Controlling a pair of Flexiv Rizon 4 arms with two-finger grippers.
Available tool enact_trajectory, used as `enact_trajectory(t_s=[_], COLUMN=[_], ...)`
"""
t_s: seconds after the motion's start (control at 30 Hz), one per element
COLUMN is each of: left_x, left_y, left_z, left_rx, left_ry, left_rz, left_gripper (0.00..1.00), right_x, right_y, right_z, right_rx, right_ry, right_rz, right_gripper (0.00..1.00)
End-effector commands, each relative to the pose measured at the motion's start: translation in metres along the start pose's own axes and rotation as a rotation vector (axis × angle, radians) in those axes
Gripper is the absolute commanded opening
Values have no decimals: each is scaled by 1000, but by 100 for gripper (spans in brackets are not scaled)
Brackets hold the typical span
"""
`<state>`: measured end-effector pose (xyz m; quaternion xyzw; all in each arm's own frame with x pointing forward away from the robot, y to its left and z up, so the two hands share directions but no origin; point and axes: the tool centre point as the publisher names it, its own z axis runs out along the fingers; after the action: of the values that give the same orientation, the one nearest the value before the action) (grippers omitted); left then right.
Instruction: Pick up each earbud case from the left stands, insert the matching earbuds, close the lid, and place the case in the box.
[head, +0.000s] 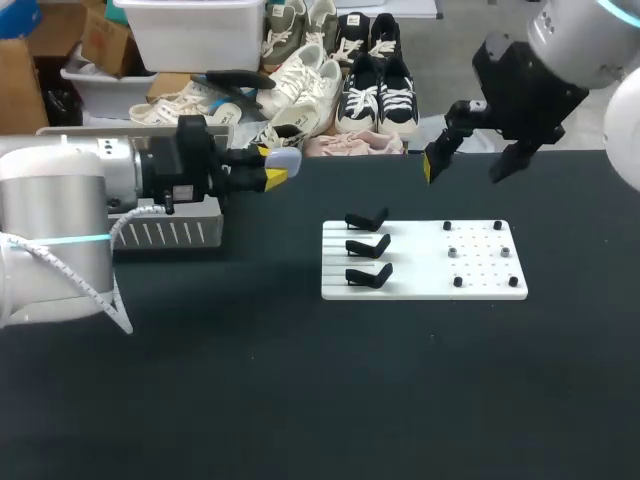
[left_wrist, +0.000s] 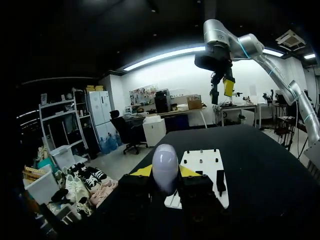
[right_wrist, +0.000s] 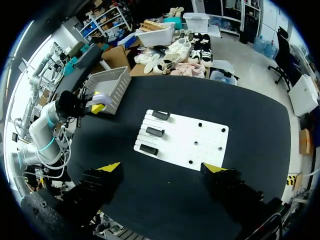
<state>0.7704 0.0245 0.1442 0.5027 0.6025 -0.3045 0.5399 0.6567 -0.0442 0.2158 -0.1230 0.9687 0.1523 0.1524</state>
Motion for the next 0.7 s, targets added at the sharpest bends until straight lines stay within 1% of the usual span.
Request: enact_trajectory(t_s=[0.03, 0.1, 0.23, 0.37, 0.47, 0.6, 0.7], left_x=[1, 7, 29, 54, 66, 80, 88], left_y=[15, 26, 54, 80, 96, 119, 132], left_z=[-29, -38, -60, -78, -88, -95, -97], left_rx=[-198, -237, -320, -395, -421, -434, -436], left_ry=[44, 76, 134, 159, 191, 241, 253], left_rz=[-6, -16, -66, -149, -190, -233, -269], left_gripper=[0, 0, 0, 0, 0, 0, 0], right_x=[4, 4, 4, 4, 4, 4, 4], right_y=[0, 0, 0, 0, 0, 0, 0], right_z=[-1, -1, -1, -1, -1, -1, -1], right_rx=[4, 4, 4, 4, 4, 4, 4], right_ry=[-20, -20, -20, -20, -20, -20, -20], right_rz=[2, 2, 2, 2, 2, 2, 2], right_gripper=[100, 100, 100, 100, 100, 100, 100])
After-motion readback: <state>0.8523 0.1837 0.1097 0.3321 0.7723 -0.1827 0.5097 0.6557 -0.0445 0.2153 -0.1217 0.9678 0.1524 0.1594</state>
